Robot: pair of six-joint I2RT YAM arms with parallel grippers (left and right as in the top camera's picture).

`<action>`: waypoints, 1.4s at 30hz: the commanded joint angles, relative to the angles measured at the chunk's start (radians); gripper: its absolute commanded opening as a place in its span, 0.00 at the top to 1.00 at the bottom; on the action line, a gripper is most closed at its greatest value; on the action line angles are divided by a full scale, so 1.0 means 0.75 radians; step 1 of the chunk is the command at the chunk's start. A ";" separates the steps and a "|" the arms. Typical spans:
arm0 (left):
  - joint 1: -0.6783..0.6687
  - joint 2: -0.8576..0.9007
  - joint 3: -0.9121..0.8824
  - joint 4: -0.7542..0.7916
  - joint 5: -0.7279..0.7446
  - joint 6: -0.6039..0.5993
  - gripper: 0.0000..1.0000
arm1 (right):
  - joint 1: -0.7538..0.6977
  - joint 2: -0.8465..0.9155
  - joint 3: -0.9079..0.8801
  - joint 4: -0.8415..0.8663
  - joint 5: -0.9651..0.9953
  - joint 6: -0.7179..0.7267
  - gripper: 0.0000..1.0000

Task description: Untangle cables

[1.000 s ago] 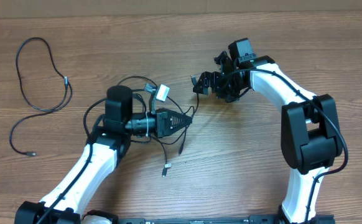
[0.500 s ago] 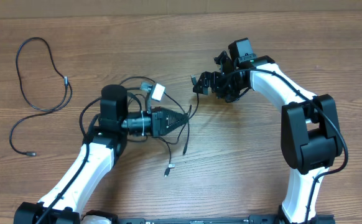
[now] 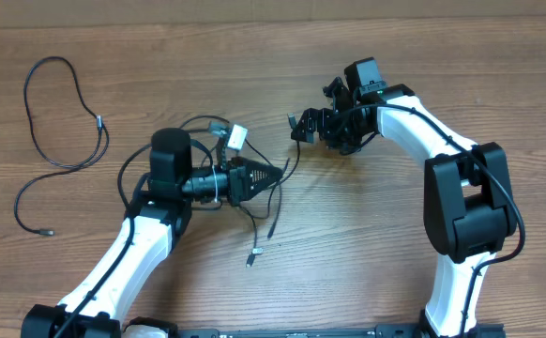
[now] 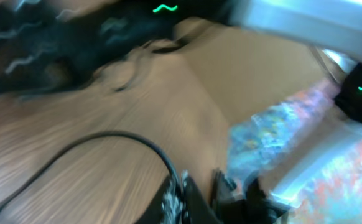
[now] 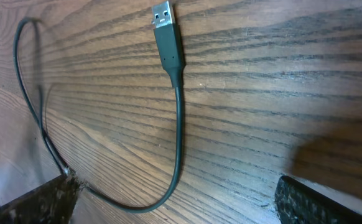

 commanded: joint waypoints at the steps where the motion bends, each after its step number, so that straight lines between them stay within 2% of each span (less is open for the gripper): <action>1: 0.008 -0.015 0.010 0.088 0.285 0.050 0.94 | 0.007 0.006 0.034 0.004 -0.013 0.005 0.00; 7: 0.008 -0.013 0.008 0.038 0.112 0.149 0.96 | 0.007 0.006 0.034 0.004 -0.013 0.005 0.00; 12: 0.008 -0.013 0.008 -0.311 -0.383 0.114 0.96 | 0.007 0.006 0.034 0.004 -0.013 0.005 0.00; 14: 0.008 -0.013 0.008 -0.414 -0.493 0.115 0.96 | 0.007 0.006 0.034 0.004 -0.014 0.005 0.00; 19: 0.038 -0.015 0.008 -0.453 -0.507 0.087 0.96 | 0.007 0.006 0.034 0.009 -0.068 0.005 0.00; 28: 0.252 -0.015 0.008 -0.476 -0.391 -0.091 0.96 | 0.007 0.006 0.034 -0.079 -0.117 0.005 0.00; 32: 0.340 -0.014 0.008 -0.635 -0.597 -0.292 0.96 | 0.007 0.006 0.034 -0.072 -0.268 0.004 0.00; 35: 0.362 -0.013 0.008 -0.725 -0.678 -0.331 0.95 | 0.008 0.006 0.034 -0.072 -0.264 0.004 0.00; 38: 0.342 -0.013 0.008 -0.790 -0.679 -0.228 0.84 | 0.009 0.006 0.034 -0.071 -0.228 0.004 0.00; 42: 0.296 -0.013 0.008 -0.858 -0.689 -0.078 0.65 | 0.009 0.006 0.034 -0.067 -0.203 0.004 0.00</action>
